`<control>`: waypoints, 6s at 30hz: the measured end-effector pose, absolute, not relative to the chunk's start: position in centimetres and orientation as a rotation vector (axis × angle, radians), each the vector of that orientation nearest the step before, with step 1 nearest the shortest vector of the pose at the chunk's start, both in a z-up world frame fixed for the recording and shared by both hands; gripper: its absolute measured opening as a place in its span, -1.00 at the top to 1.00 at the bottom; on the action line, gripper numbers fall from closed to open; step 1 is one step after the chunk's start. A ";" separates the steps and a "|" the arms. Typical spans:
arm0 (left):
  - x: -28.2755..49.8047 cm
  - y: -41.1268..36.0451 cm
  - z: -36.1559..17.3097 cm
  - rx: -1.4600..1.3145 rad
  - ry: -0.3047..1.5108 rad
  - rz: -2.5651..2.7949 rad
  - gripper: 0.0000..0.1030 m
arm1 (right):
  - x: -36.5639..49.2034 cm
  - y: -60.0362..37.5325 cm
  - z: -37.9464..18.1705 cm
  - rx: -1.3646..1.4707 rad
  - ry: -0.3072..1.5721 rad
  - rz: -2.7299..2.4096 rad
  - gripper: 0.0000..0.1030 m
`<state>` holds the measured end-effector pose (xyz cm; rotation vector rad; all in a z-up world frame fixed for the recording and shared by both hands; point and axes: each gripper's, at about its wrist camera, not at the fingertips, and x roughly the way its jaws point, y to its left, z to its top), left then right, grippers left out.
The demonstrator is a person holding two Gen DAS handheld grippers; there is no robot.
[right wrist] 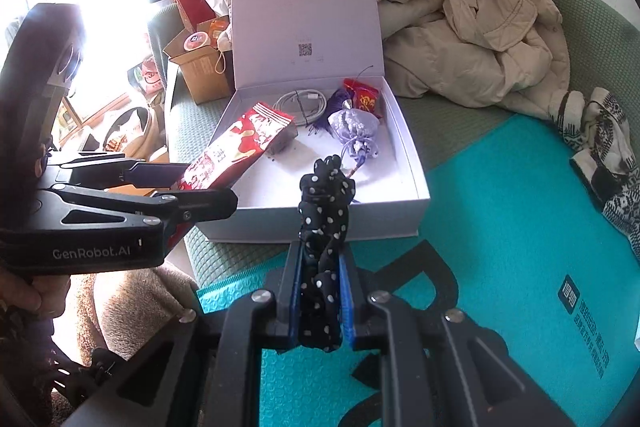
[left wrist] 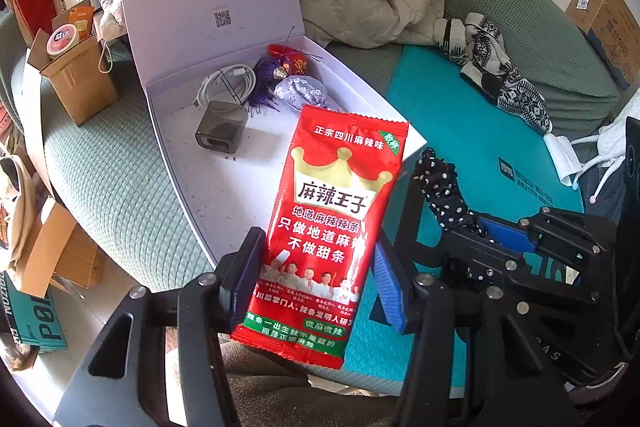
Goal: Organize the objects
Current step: 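Lower the red packet with the left tool while the right tool lowers the scrunchie into the box, then open the left tool releasing the packet while the right tool releases the scrunchie, then move both tools back to the remaining items on the teal mat, then lower the left tool onto the black scrunchie while the right tool reaches the brown chocolate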
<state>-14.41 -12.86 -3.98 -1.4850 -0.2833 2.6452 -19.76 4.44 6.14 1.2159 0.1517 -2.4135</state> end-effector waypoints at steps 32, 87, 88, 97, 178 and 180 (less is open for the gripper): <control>-28.6 -20.8 -3.7 -1.514 -0.201 2.742 0.01 | -34.3 -0.7 5.9 1.141 0.221 -2.354 0.70; -33.4 -21.2 -7.4 -1.552 -0.223 2.711 -0.04 | -38.1 -0.8 4.2 1.176 0.247 -2.443 0.29; -33.2 -21.2 -7.0 -1.546 -0.214 2.722 -0.04 | -37.9 -0.7 4.5 1.171 0.246 -2.448 0.29; -30.2 -22.2 -2.8 -1.484 -0.234 2.789 -0.04 | -36.0 -0.4 8.1 1.097 0.245 -2.476 0.29; -8.2 -3.2 -3.5 -1.420 -0.171 2.627 -0.33 | -10.6 14.3 5.5 1.216 0.095 -2.675 0.09; -8.6 -2.6 -4.2 -1.422 -0.171 2.607 -0.33 | -10.6 14.8 5.0 1.231 0.076 -2.673 0.09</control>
